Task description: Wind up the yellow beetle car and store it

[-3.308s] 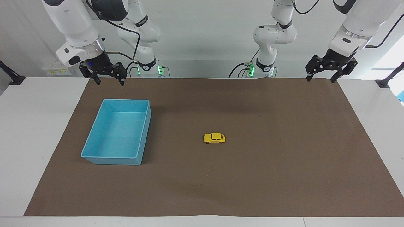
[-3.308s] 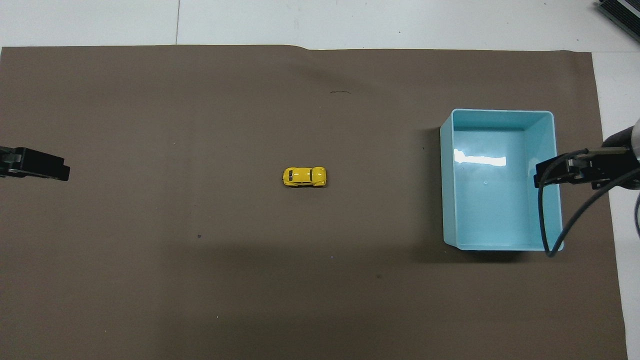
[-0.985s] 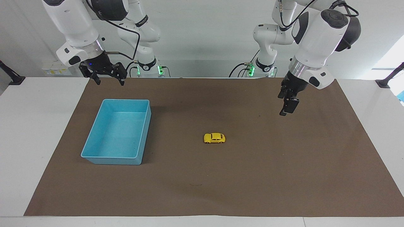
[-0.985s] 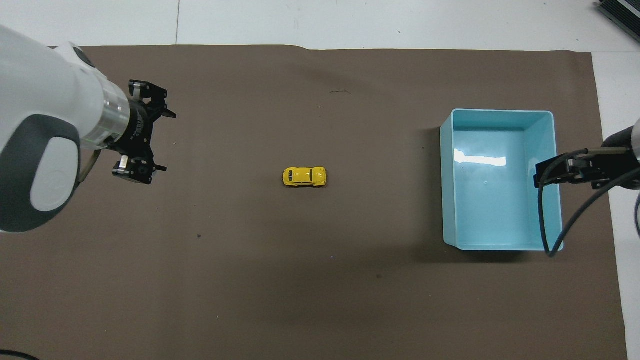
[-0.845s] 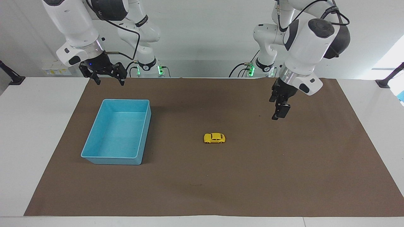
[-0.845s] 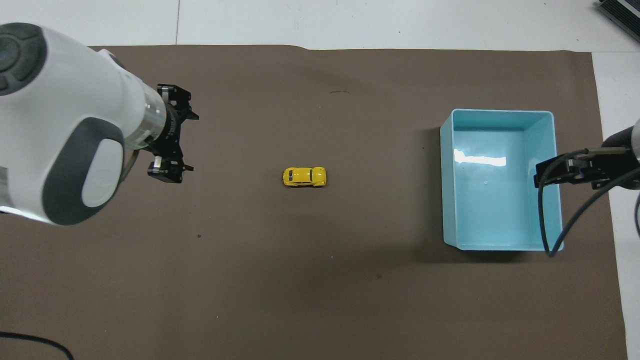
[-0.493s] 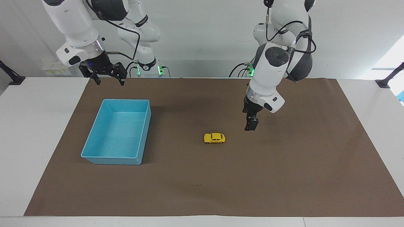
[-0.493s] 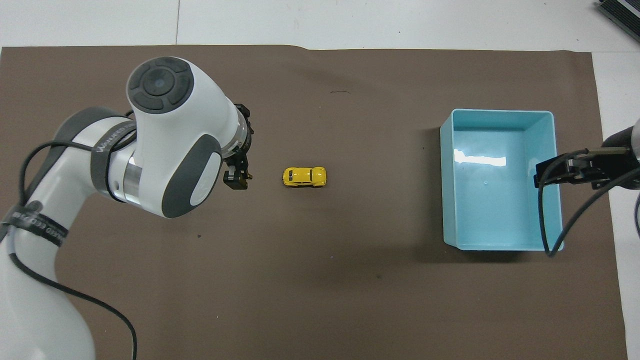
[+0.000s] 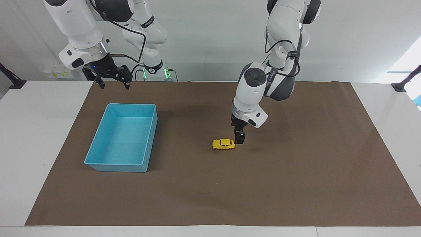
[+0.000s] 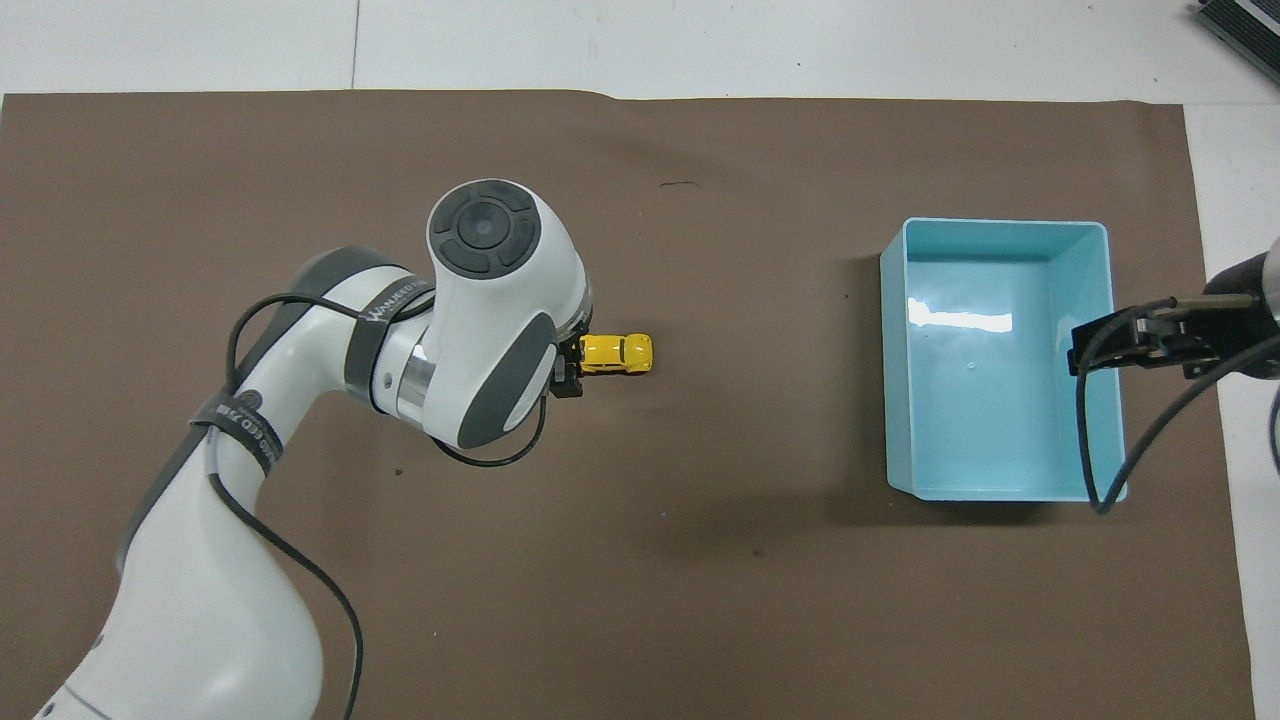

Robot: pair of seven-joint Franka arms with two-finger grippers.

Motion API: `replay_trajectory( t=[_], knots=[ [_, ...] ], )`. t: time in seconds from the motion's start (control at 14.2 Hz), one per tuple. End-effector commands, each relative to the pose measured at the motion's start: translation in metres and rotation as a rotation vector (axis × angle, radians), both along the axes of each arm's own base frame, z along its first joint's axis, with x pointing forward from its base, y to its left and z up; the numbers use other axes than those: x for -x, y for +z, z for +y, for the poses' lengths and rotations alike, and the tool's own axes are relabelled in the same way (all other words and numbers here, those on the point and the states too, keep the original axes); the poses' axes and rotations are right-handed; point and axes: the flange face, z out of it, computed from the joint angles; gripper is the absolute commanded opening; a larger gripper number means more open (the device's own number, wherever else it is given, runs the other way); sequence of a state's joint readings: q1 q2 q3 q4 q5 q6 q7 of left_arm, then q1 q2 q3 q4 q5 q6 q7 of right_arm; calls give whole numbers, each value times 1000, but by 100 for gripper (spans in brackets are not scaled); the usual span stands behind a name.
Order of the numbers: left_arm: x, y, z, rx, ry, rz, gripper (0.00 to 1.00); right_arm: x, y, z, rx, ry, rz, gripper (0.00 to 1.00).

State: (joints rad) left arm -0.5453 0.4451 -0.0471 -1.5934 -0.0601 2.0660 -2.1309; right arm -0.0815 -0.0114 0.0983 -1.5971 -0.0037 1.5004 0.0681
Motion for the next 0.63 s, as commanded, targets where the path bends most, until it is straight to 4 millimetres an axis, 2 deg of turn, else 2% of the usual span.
replay_trajectory(
  t=[0.0,0.21,0.56],
  knots=[
    [2,-42,-22,-25,21,7,100,0,0,-2,-25,20,-13,100],
    [3,-48,-31,-2,45,-22,100,0,0,-2,-25,20,-13,100],
    [4,-56,-30,0,53,-26,100,0,0,-2,-25,20,-13,100]
  ],
)
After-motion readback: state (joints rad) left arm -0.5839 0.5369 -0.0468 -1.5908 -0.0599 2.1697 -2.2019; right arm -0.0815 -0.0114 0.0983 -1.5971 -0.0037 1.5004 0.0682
